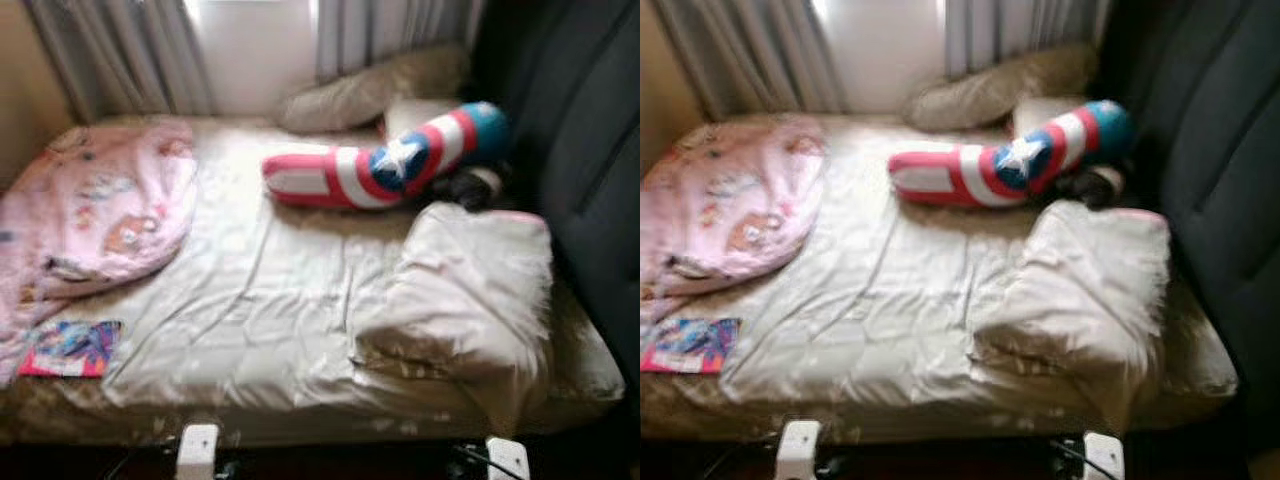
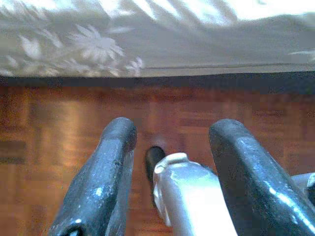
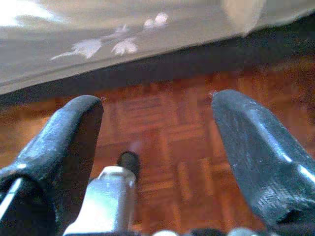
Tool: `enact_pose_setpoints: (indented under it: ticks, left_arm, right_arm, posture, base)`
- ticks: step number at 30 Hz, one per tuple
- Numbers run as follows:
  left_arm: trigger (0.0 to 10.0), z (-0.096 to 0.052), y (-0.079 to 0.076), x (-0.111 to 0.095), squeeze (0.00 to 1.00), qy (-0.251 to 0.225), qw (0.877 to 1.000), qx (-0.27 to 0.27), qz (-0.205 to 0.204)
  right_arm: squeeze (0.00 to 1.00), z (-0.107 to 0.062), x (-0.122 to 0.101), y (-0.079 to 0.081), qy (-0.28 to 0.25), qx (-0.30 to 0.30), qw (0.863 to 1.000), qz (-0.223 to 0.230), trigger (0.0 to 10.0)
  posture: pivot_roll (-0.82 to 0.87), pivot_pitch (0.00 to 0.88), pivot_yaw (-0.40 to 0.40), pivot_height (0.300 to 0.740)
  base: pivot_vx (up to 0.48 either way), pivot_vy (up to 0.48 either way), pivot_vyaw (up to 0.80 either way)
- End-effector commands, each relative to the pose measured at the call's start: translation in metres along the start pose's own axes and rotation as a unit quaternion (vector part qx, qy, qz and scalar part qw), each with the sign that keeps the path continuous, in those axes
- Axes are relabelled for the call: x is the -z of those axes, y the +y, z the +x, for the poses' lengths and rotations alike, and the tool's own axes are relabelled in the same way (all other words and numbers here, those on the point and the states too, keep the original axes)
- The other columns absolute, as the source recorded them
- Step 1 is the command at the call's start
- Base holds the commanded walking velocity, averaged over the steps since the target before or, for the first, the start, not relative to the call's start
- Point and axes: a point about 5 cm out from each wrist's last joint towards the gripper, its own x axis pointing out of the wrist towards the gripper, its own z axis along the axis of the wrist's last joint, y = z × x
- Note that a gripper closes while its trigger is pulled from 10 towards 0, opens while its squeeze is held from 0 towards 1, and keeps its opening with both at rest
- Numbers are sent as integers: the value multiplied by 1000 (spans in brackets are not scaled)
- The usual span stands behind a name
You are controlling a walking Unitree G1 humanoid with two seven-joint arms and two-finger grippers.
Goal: Clean up the room
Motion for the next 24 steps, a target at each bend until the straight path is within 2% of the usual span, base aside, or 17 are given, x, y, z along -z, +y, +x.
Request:
enact_pose_setpoints:
  ticks: [1, 3, 5, 14, 24]
  left_arm:
    - [10000, -3, 10, 5, 0, 9, 1000, -10, 8]
    - [10000, -2, 10, 4, 0, 9, 1000, -11, 9]
    - [10000, -2, 10, 3, 0, 4, 1000, -11, -3]
    - [10000, -2, 12, -1, 0, -6, 1000, -16, -9]
    - [10000, -3, 14, 4, 0, 9, 1000, -20, -4]
  right_arm:
    - [0, 3, -5, 8, -8, -9, 1000, 2, 10000]
    - [0, 3, -5, 8, -7, -8, 1000, 5, 10000]
    - [0, 2, -5, 8, -7, -7, 1000, 9, 10000]
    - [0, 2, -5, 8, -10, -5, 1000, 15, 10000]
    - [0, 3, -6, 8, -9, -8, 1000, 8, 10000]
  posture:
    - [85, 34, -39, 740]
    - [84, 42, -39, 740]
    - [84, 48, -40, 740]
    - [81, 55, -39, 740]
    - [83, 52, -42, 740]
  base:
    - [0, -424, 738]
    - [0, -364, 0]
    - [0, 0, 0]
    - [0, 0, 0]
    - [55, 0, 0]
